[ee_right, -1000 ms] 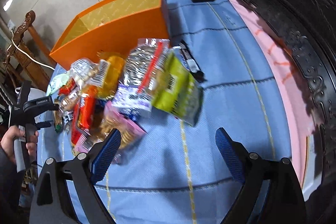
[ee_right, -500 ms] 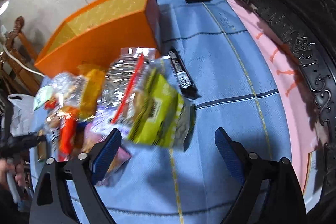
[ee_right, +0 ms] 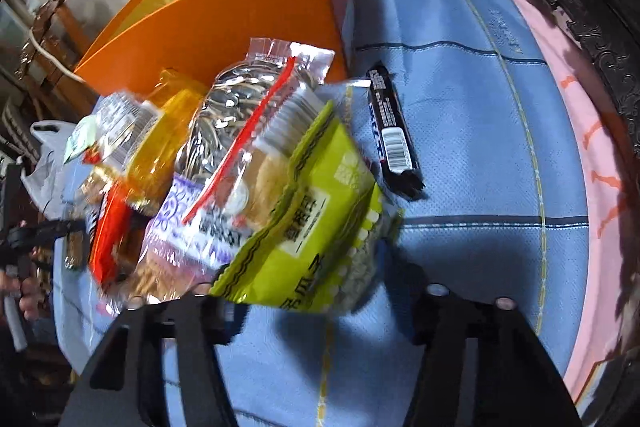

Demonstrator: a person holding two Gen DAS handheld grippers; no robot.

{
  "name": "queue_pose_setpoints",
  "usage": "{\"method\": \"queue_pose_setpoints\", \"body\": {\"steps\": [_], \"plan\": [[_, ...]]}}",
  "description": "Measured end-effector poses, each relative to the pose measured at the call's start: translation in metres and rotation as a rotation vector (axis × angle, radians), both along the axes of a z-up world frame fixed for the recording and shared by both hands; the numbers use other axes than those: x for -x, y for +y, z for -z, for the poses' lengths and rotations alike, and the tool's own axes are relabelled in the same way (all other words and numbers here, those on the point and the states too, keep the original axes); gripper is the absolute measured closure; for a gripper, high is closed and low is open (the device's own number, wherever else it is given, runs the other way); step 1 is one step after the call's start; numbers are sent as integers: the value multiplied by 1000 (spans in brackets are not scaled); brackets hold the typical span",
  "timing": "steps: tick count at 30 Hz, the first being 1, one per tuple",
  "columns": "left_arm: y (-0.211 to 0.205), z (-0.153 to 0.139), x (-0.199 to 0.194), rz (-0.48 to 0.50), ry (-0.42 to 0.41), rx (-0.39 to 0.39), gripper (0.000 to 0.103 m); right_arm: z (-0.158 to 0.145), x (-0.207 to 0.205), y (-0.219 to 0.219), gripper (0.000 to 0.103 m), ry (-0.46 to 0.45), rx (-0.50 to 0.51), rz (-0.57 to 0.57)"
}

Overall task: Organize snacks
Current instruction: 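Grasp the cracker pack with the left tool while the right tool grasps the yellow-green bag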

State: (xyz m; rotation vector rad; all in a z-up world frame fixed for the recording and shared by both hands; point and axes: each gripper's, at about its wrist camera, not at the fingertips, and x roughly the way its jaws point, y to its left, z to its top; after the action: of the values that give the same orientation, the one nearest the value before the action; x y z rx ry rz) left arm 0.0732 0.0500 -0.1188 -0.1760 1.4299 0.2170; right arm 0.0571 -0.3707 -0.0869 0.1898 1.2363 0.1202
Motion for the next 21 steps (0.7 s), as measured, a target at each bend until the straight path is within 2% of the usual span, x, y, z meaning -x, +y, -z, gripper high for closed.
{"method": "queue_pose_setpoints", "body": {"steps": [3,7,10,12,13,16,18,21], "plan": [[-4,-2,1,0,-5,-4,56,-2,6,-6,50,-1,-34,-14],[1,1,0,8,-7,-5,56,-6,14,-7,50,-32,-24,-8],[1,1,0,13,-6,-5,56,-14,16,-7,48,-51,52,-13],[1,1,0,15,-8,-6,56,-14,13,-6,29,-48,148,0],[2,1,0,16,-9,-6,56,-12,11,-4,28,-51,200,5],[2,0,0,17,-13,-8,56,-6,4,2,31,-61,229,14],[2,0,0,23,-14,-9,56,2,-3,6,75,-30,244,6],[2,0,0,32,-15,-10,56,2,-3,12,78,-22,283,-16]]}}
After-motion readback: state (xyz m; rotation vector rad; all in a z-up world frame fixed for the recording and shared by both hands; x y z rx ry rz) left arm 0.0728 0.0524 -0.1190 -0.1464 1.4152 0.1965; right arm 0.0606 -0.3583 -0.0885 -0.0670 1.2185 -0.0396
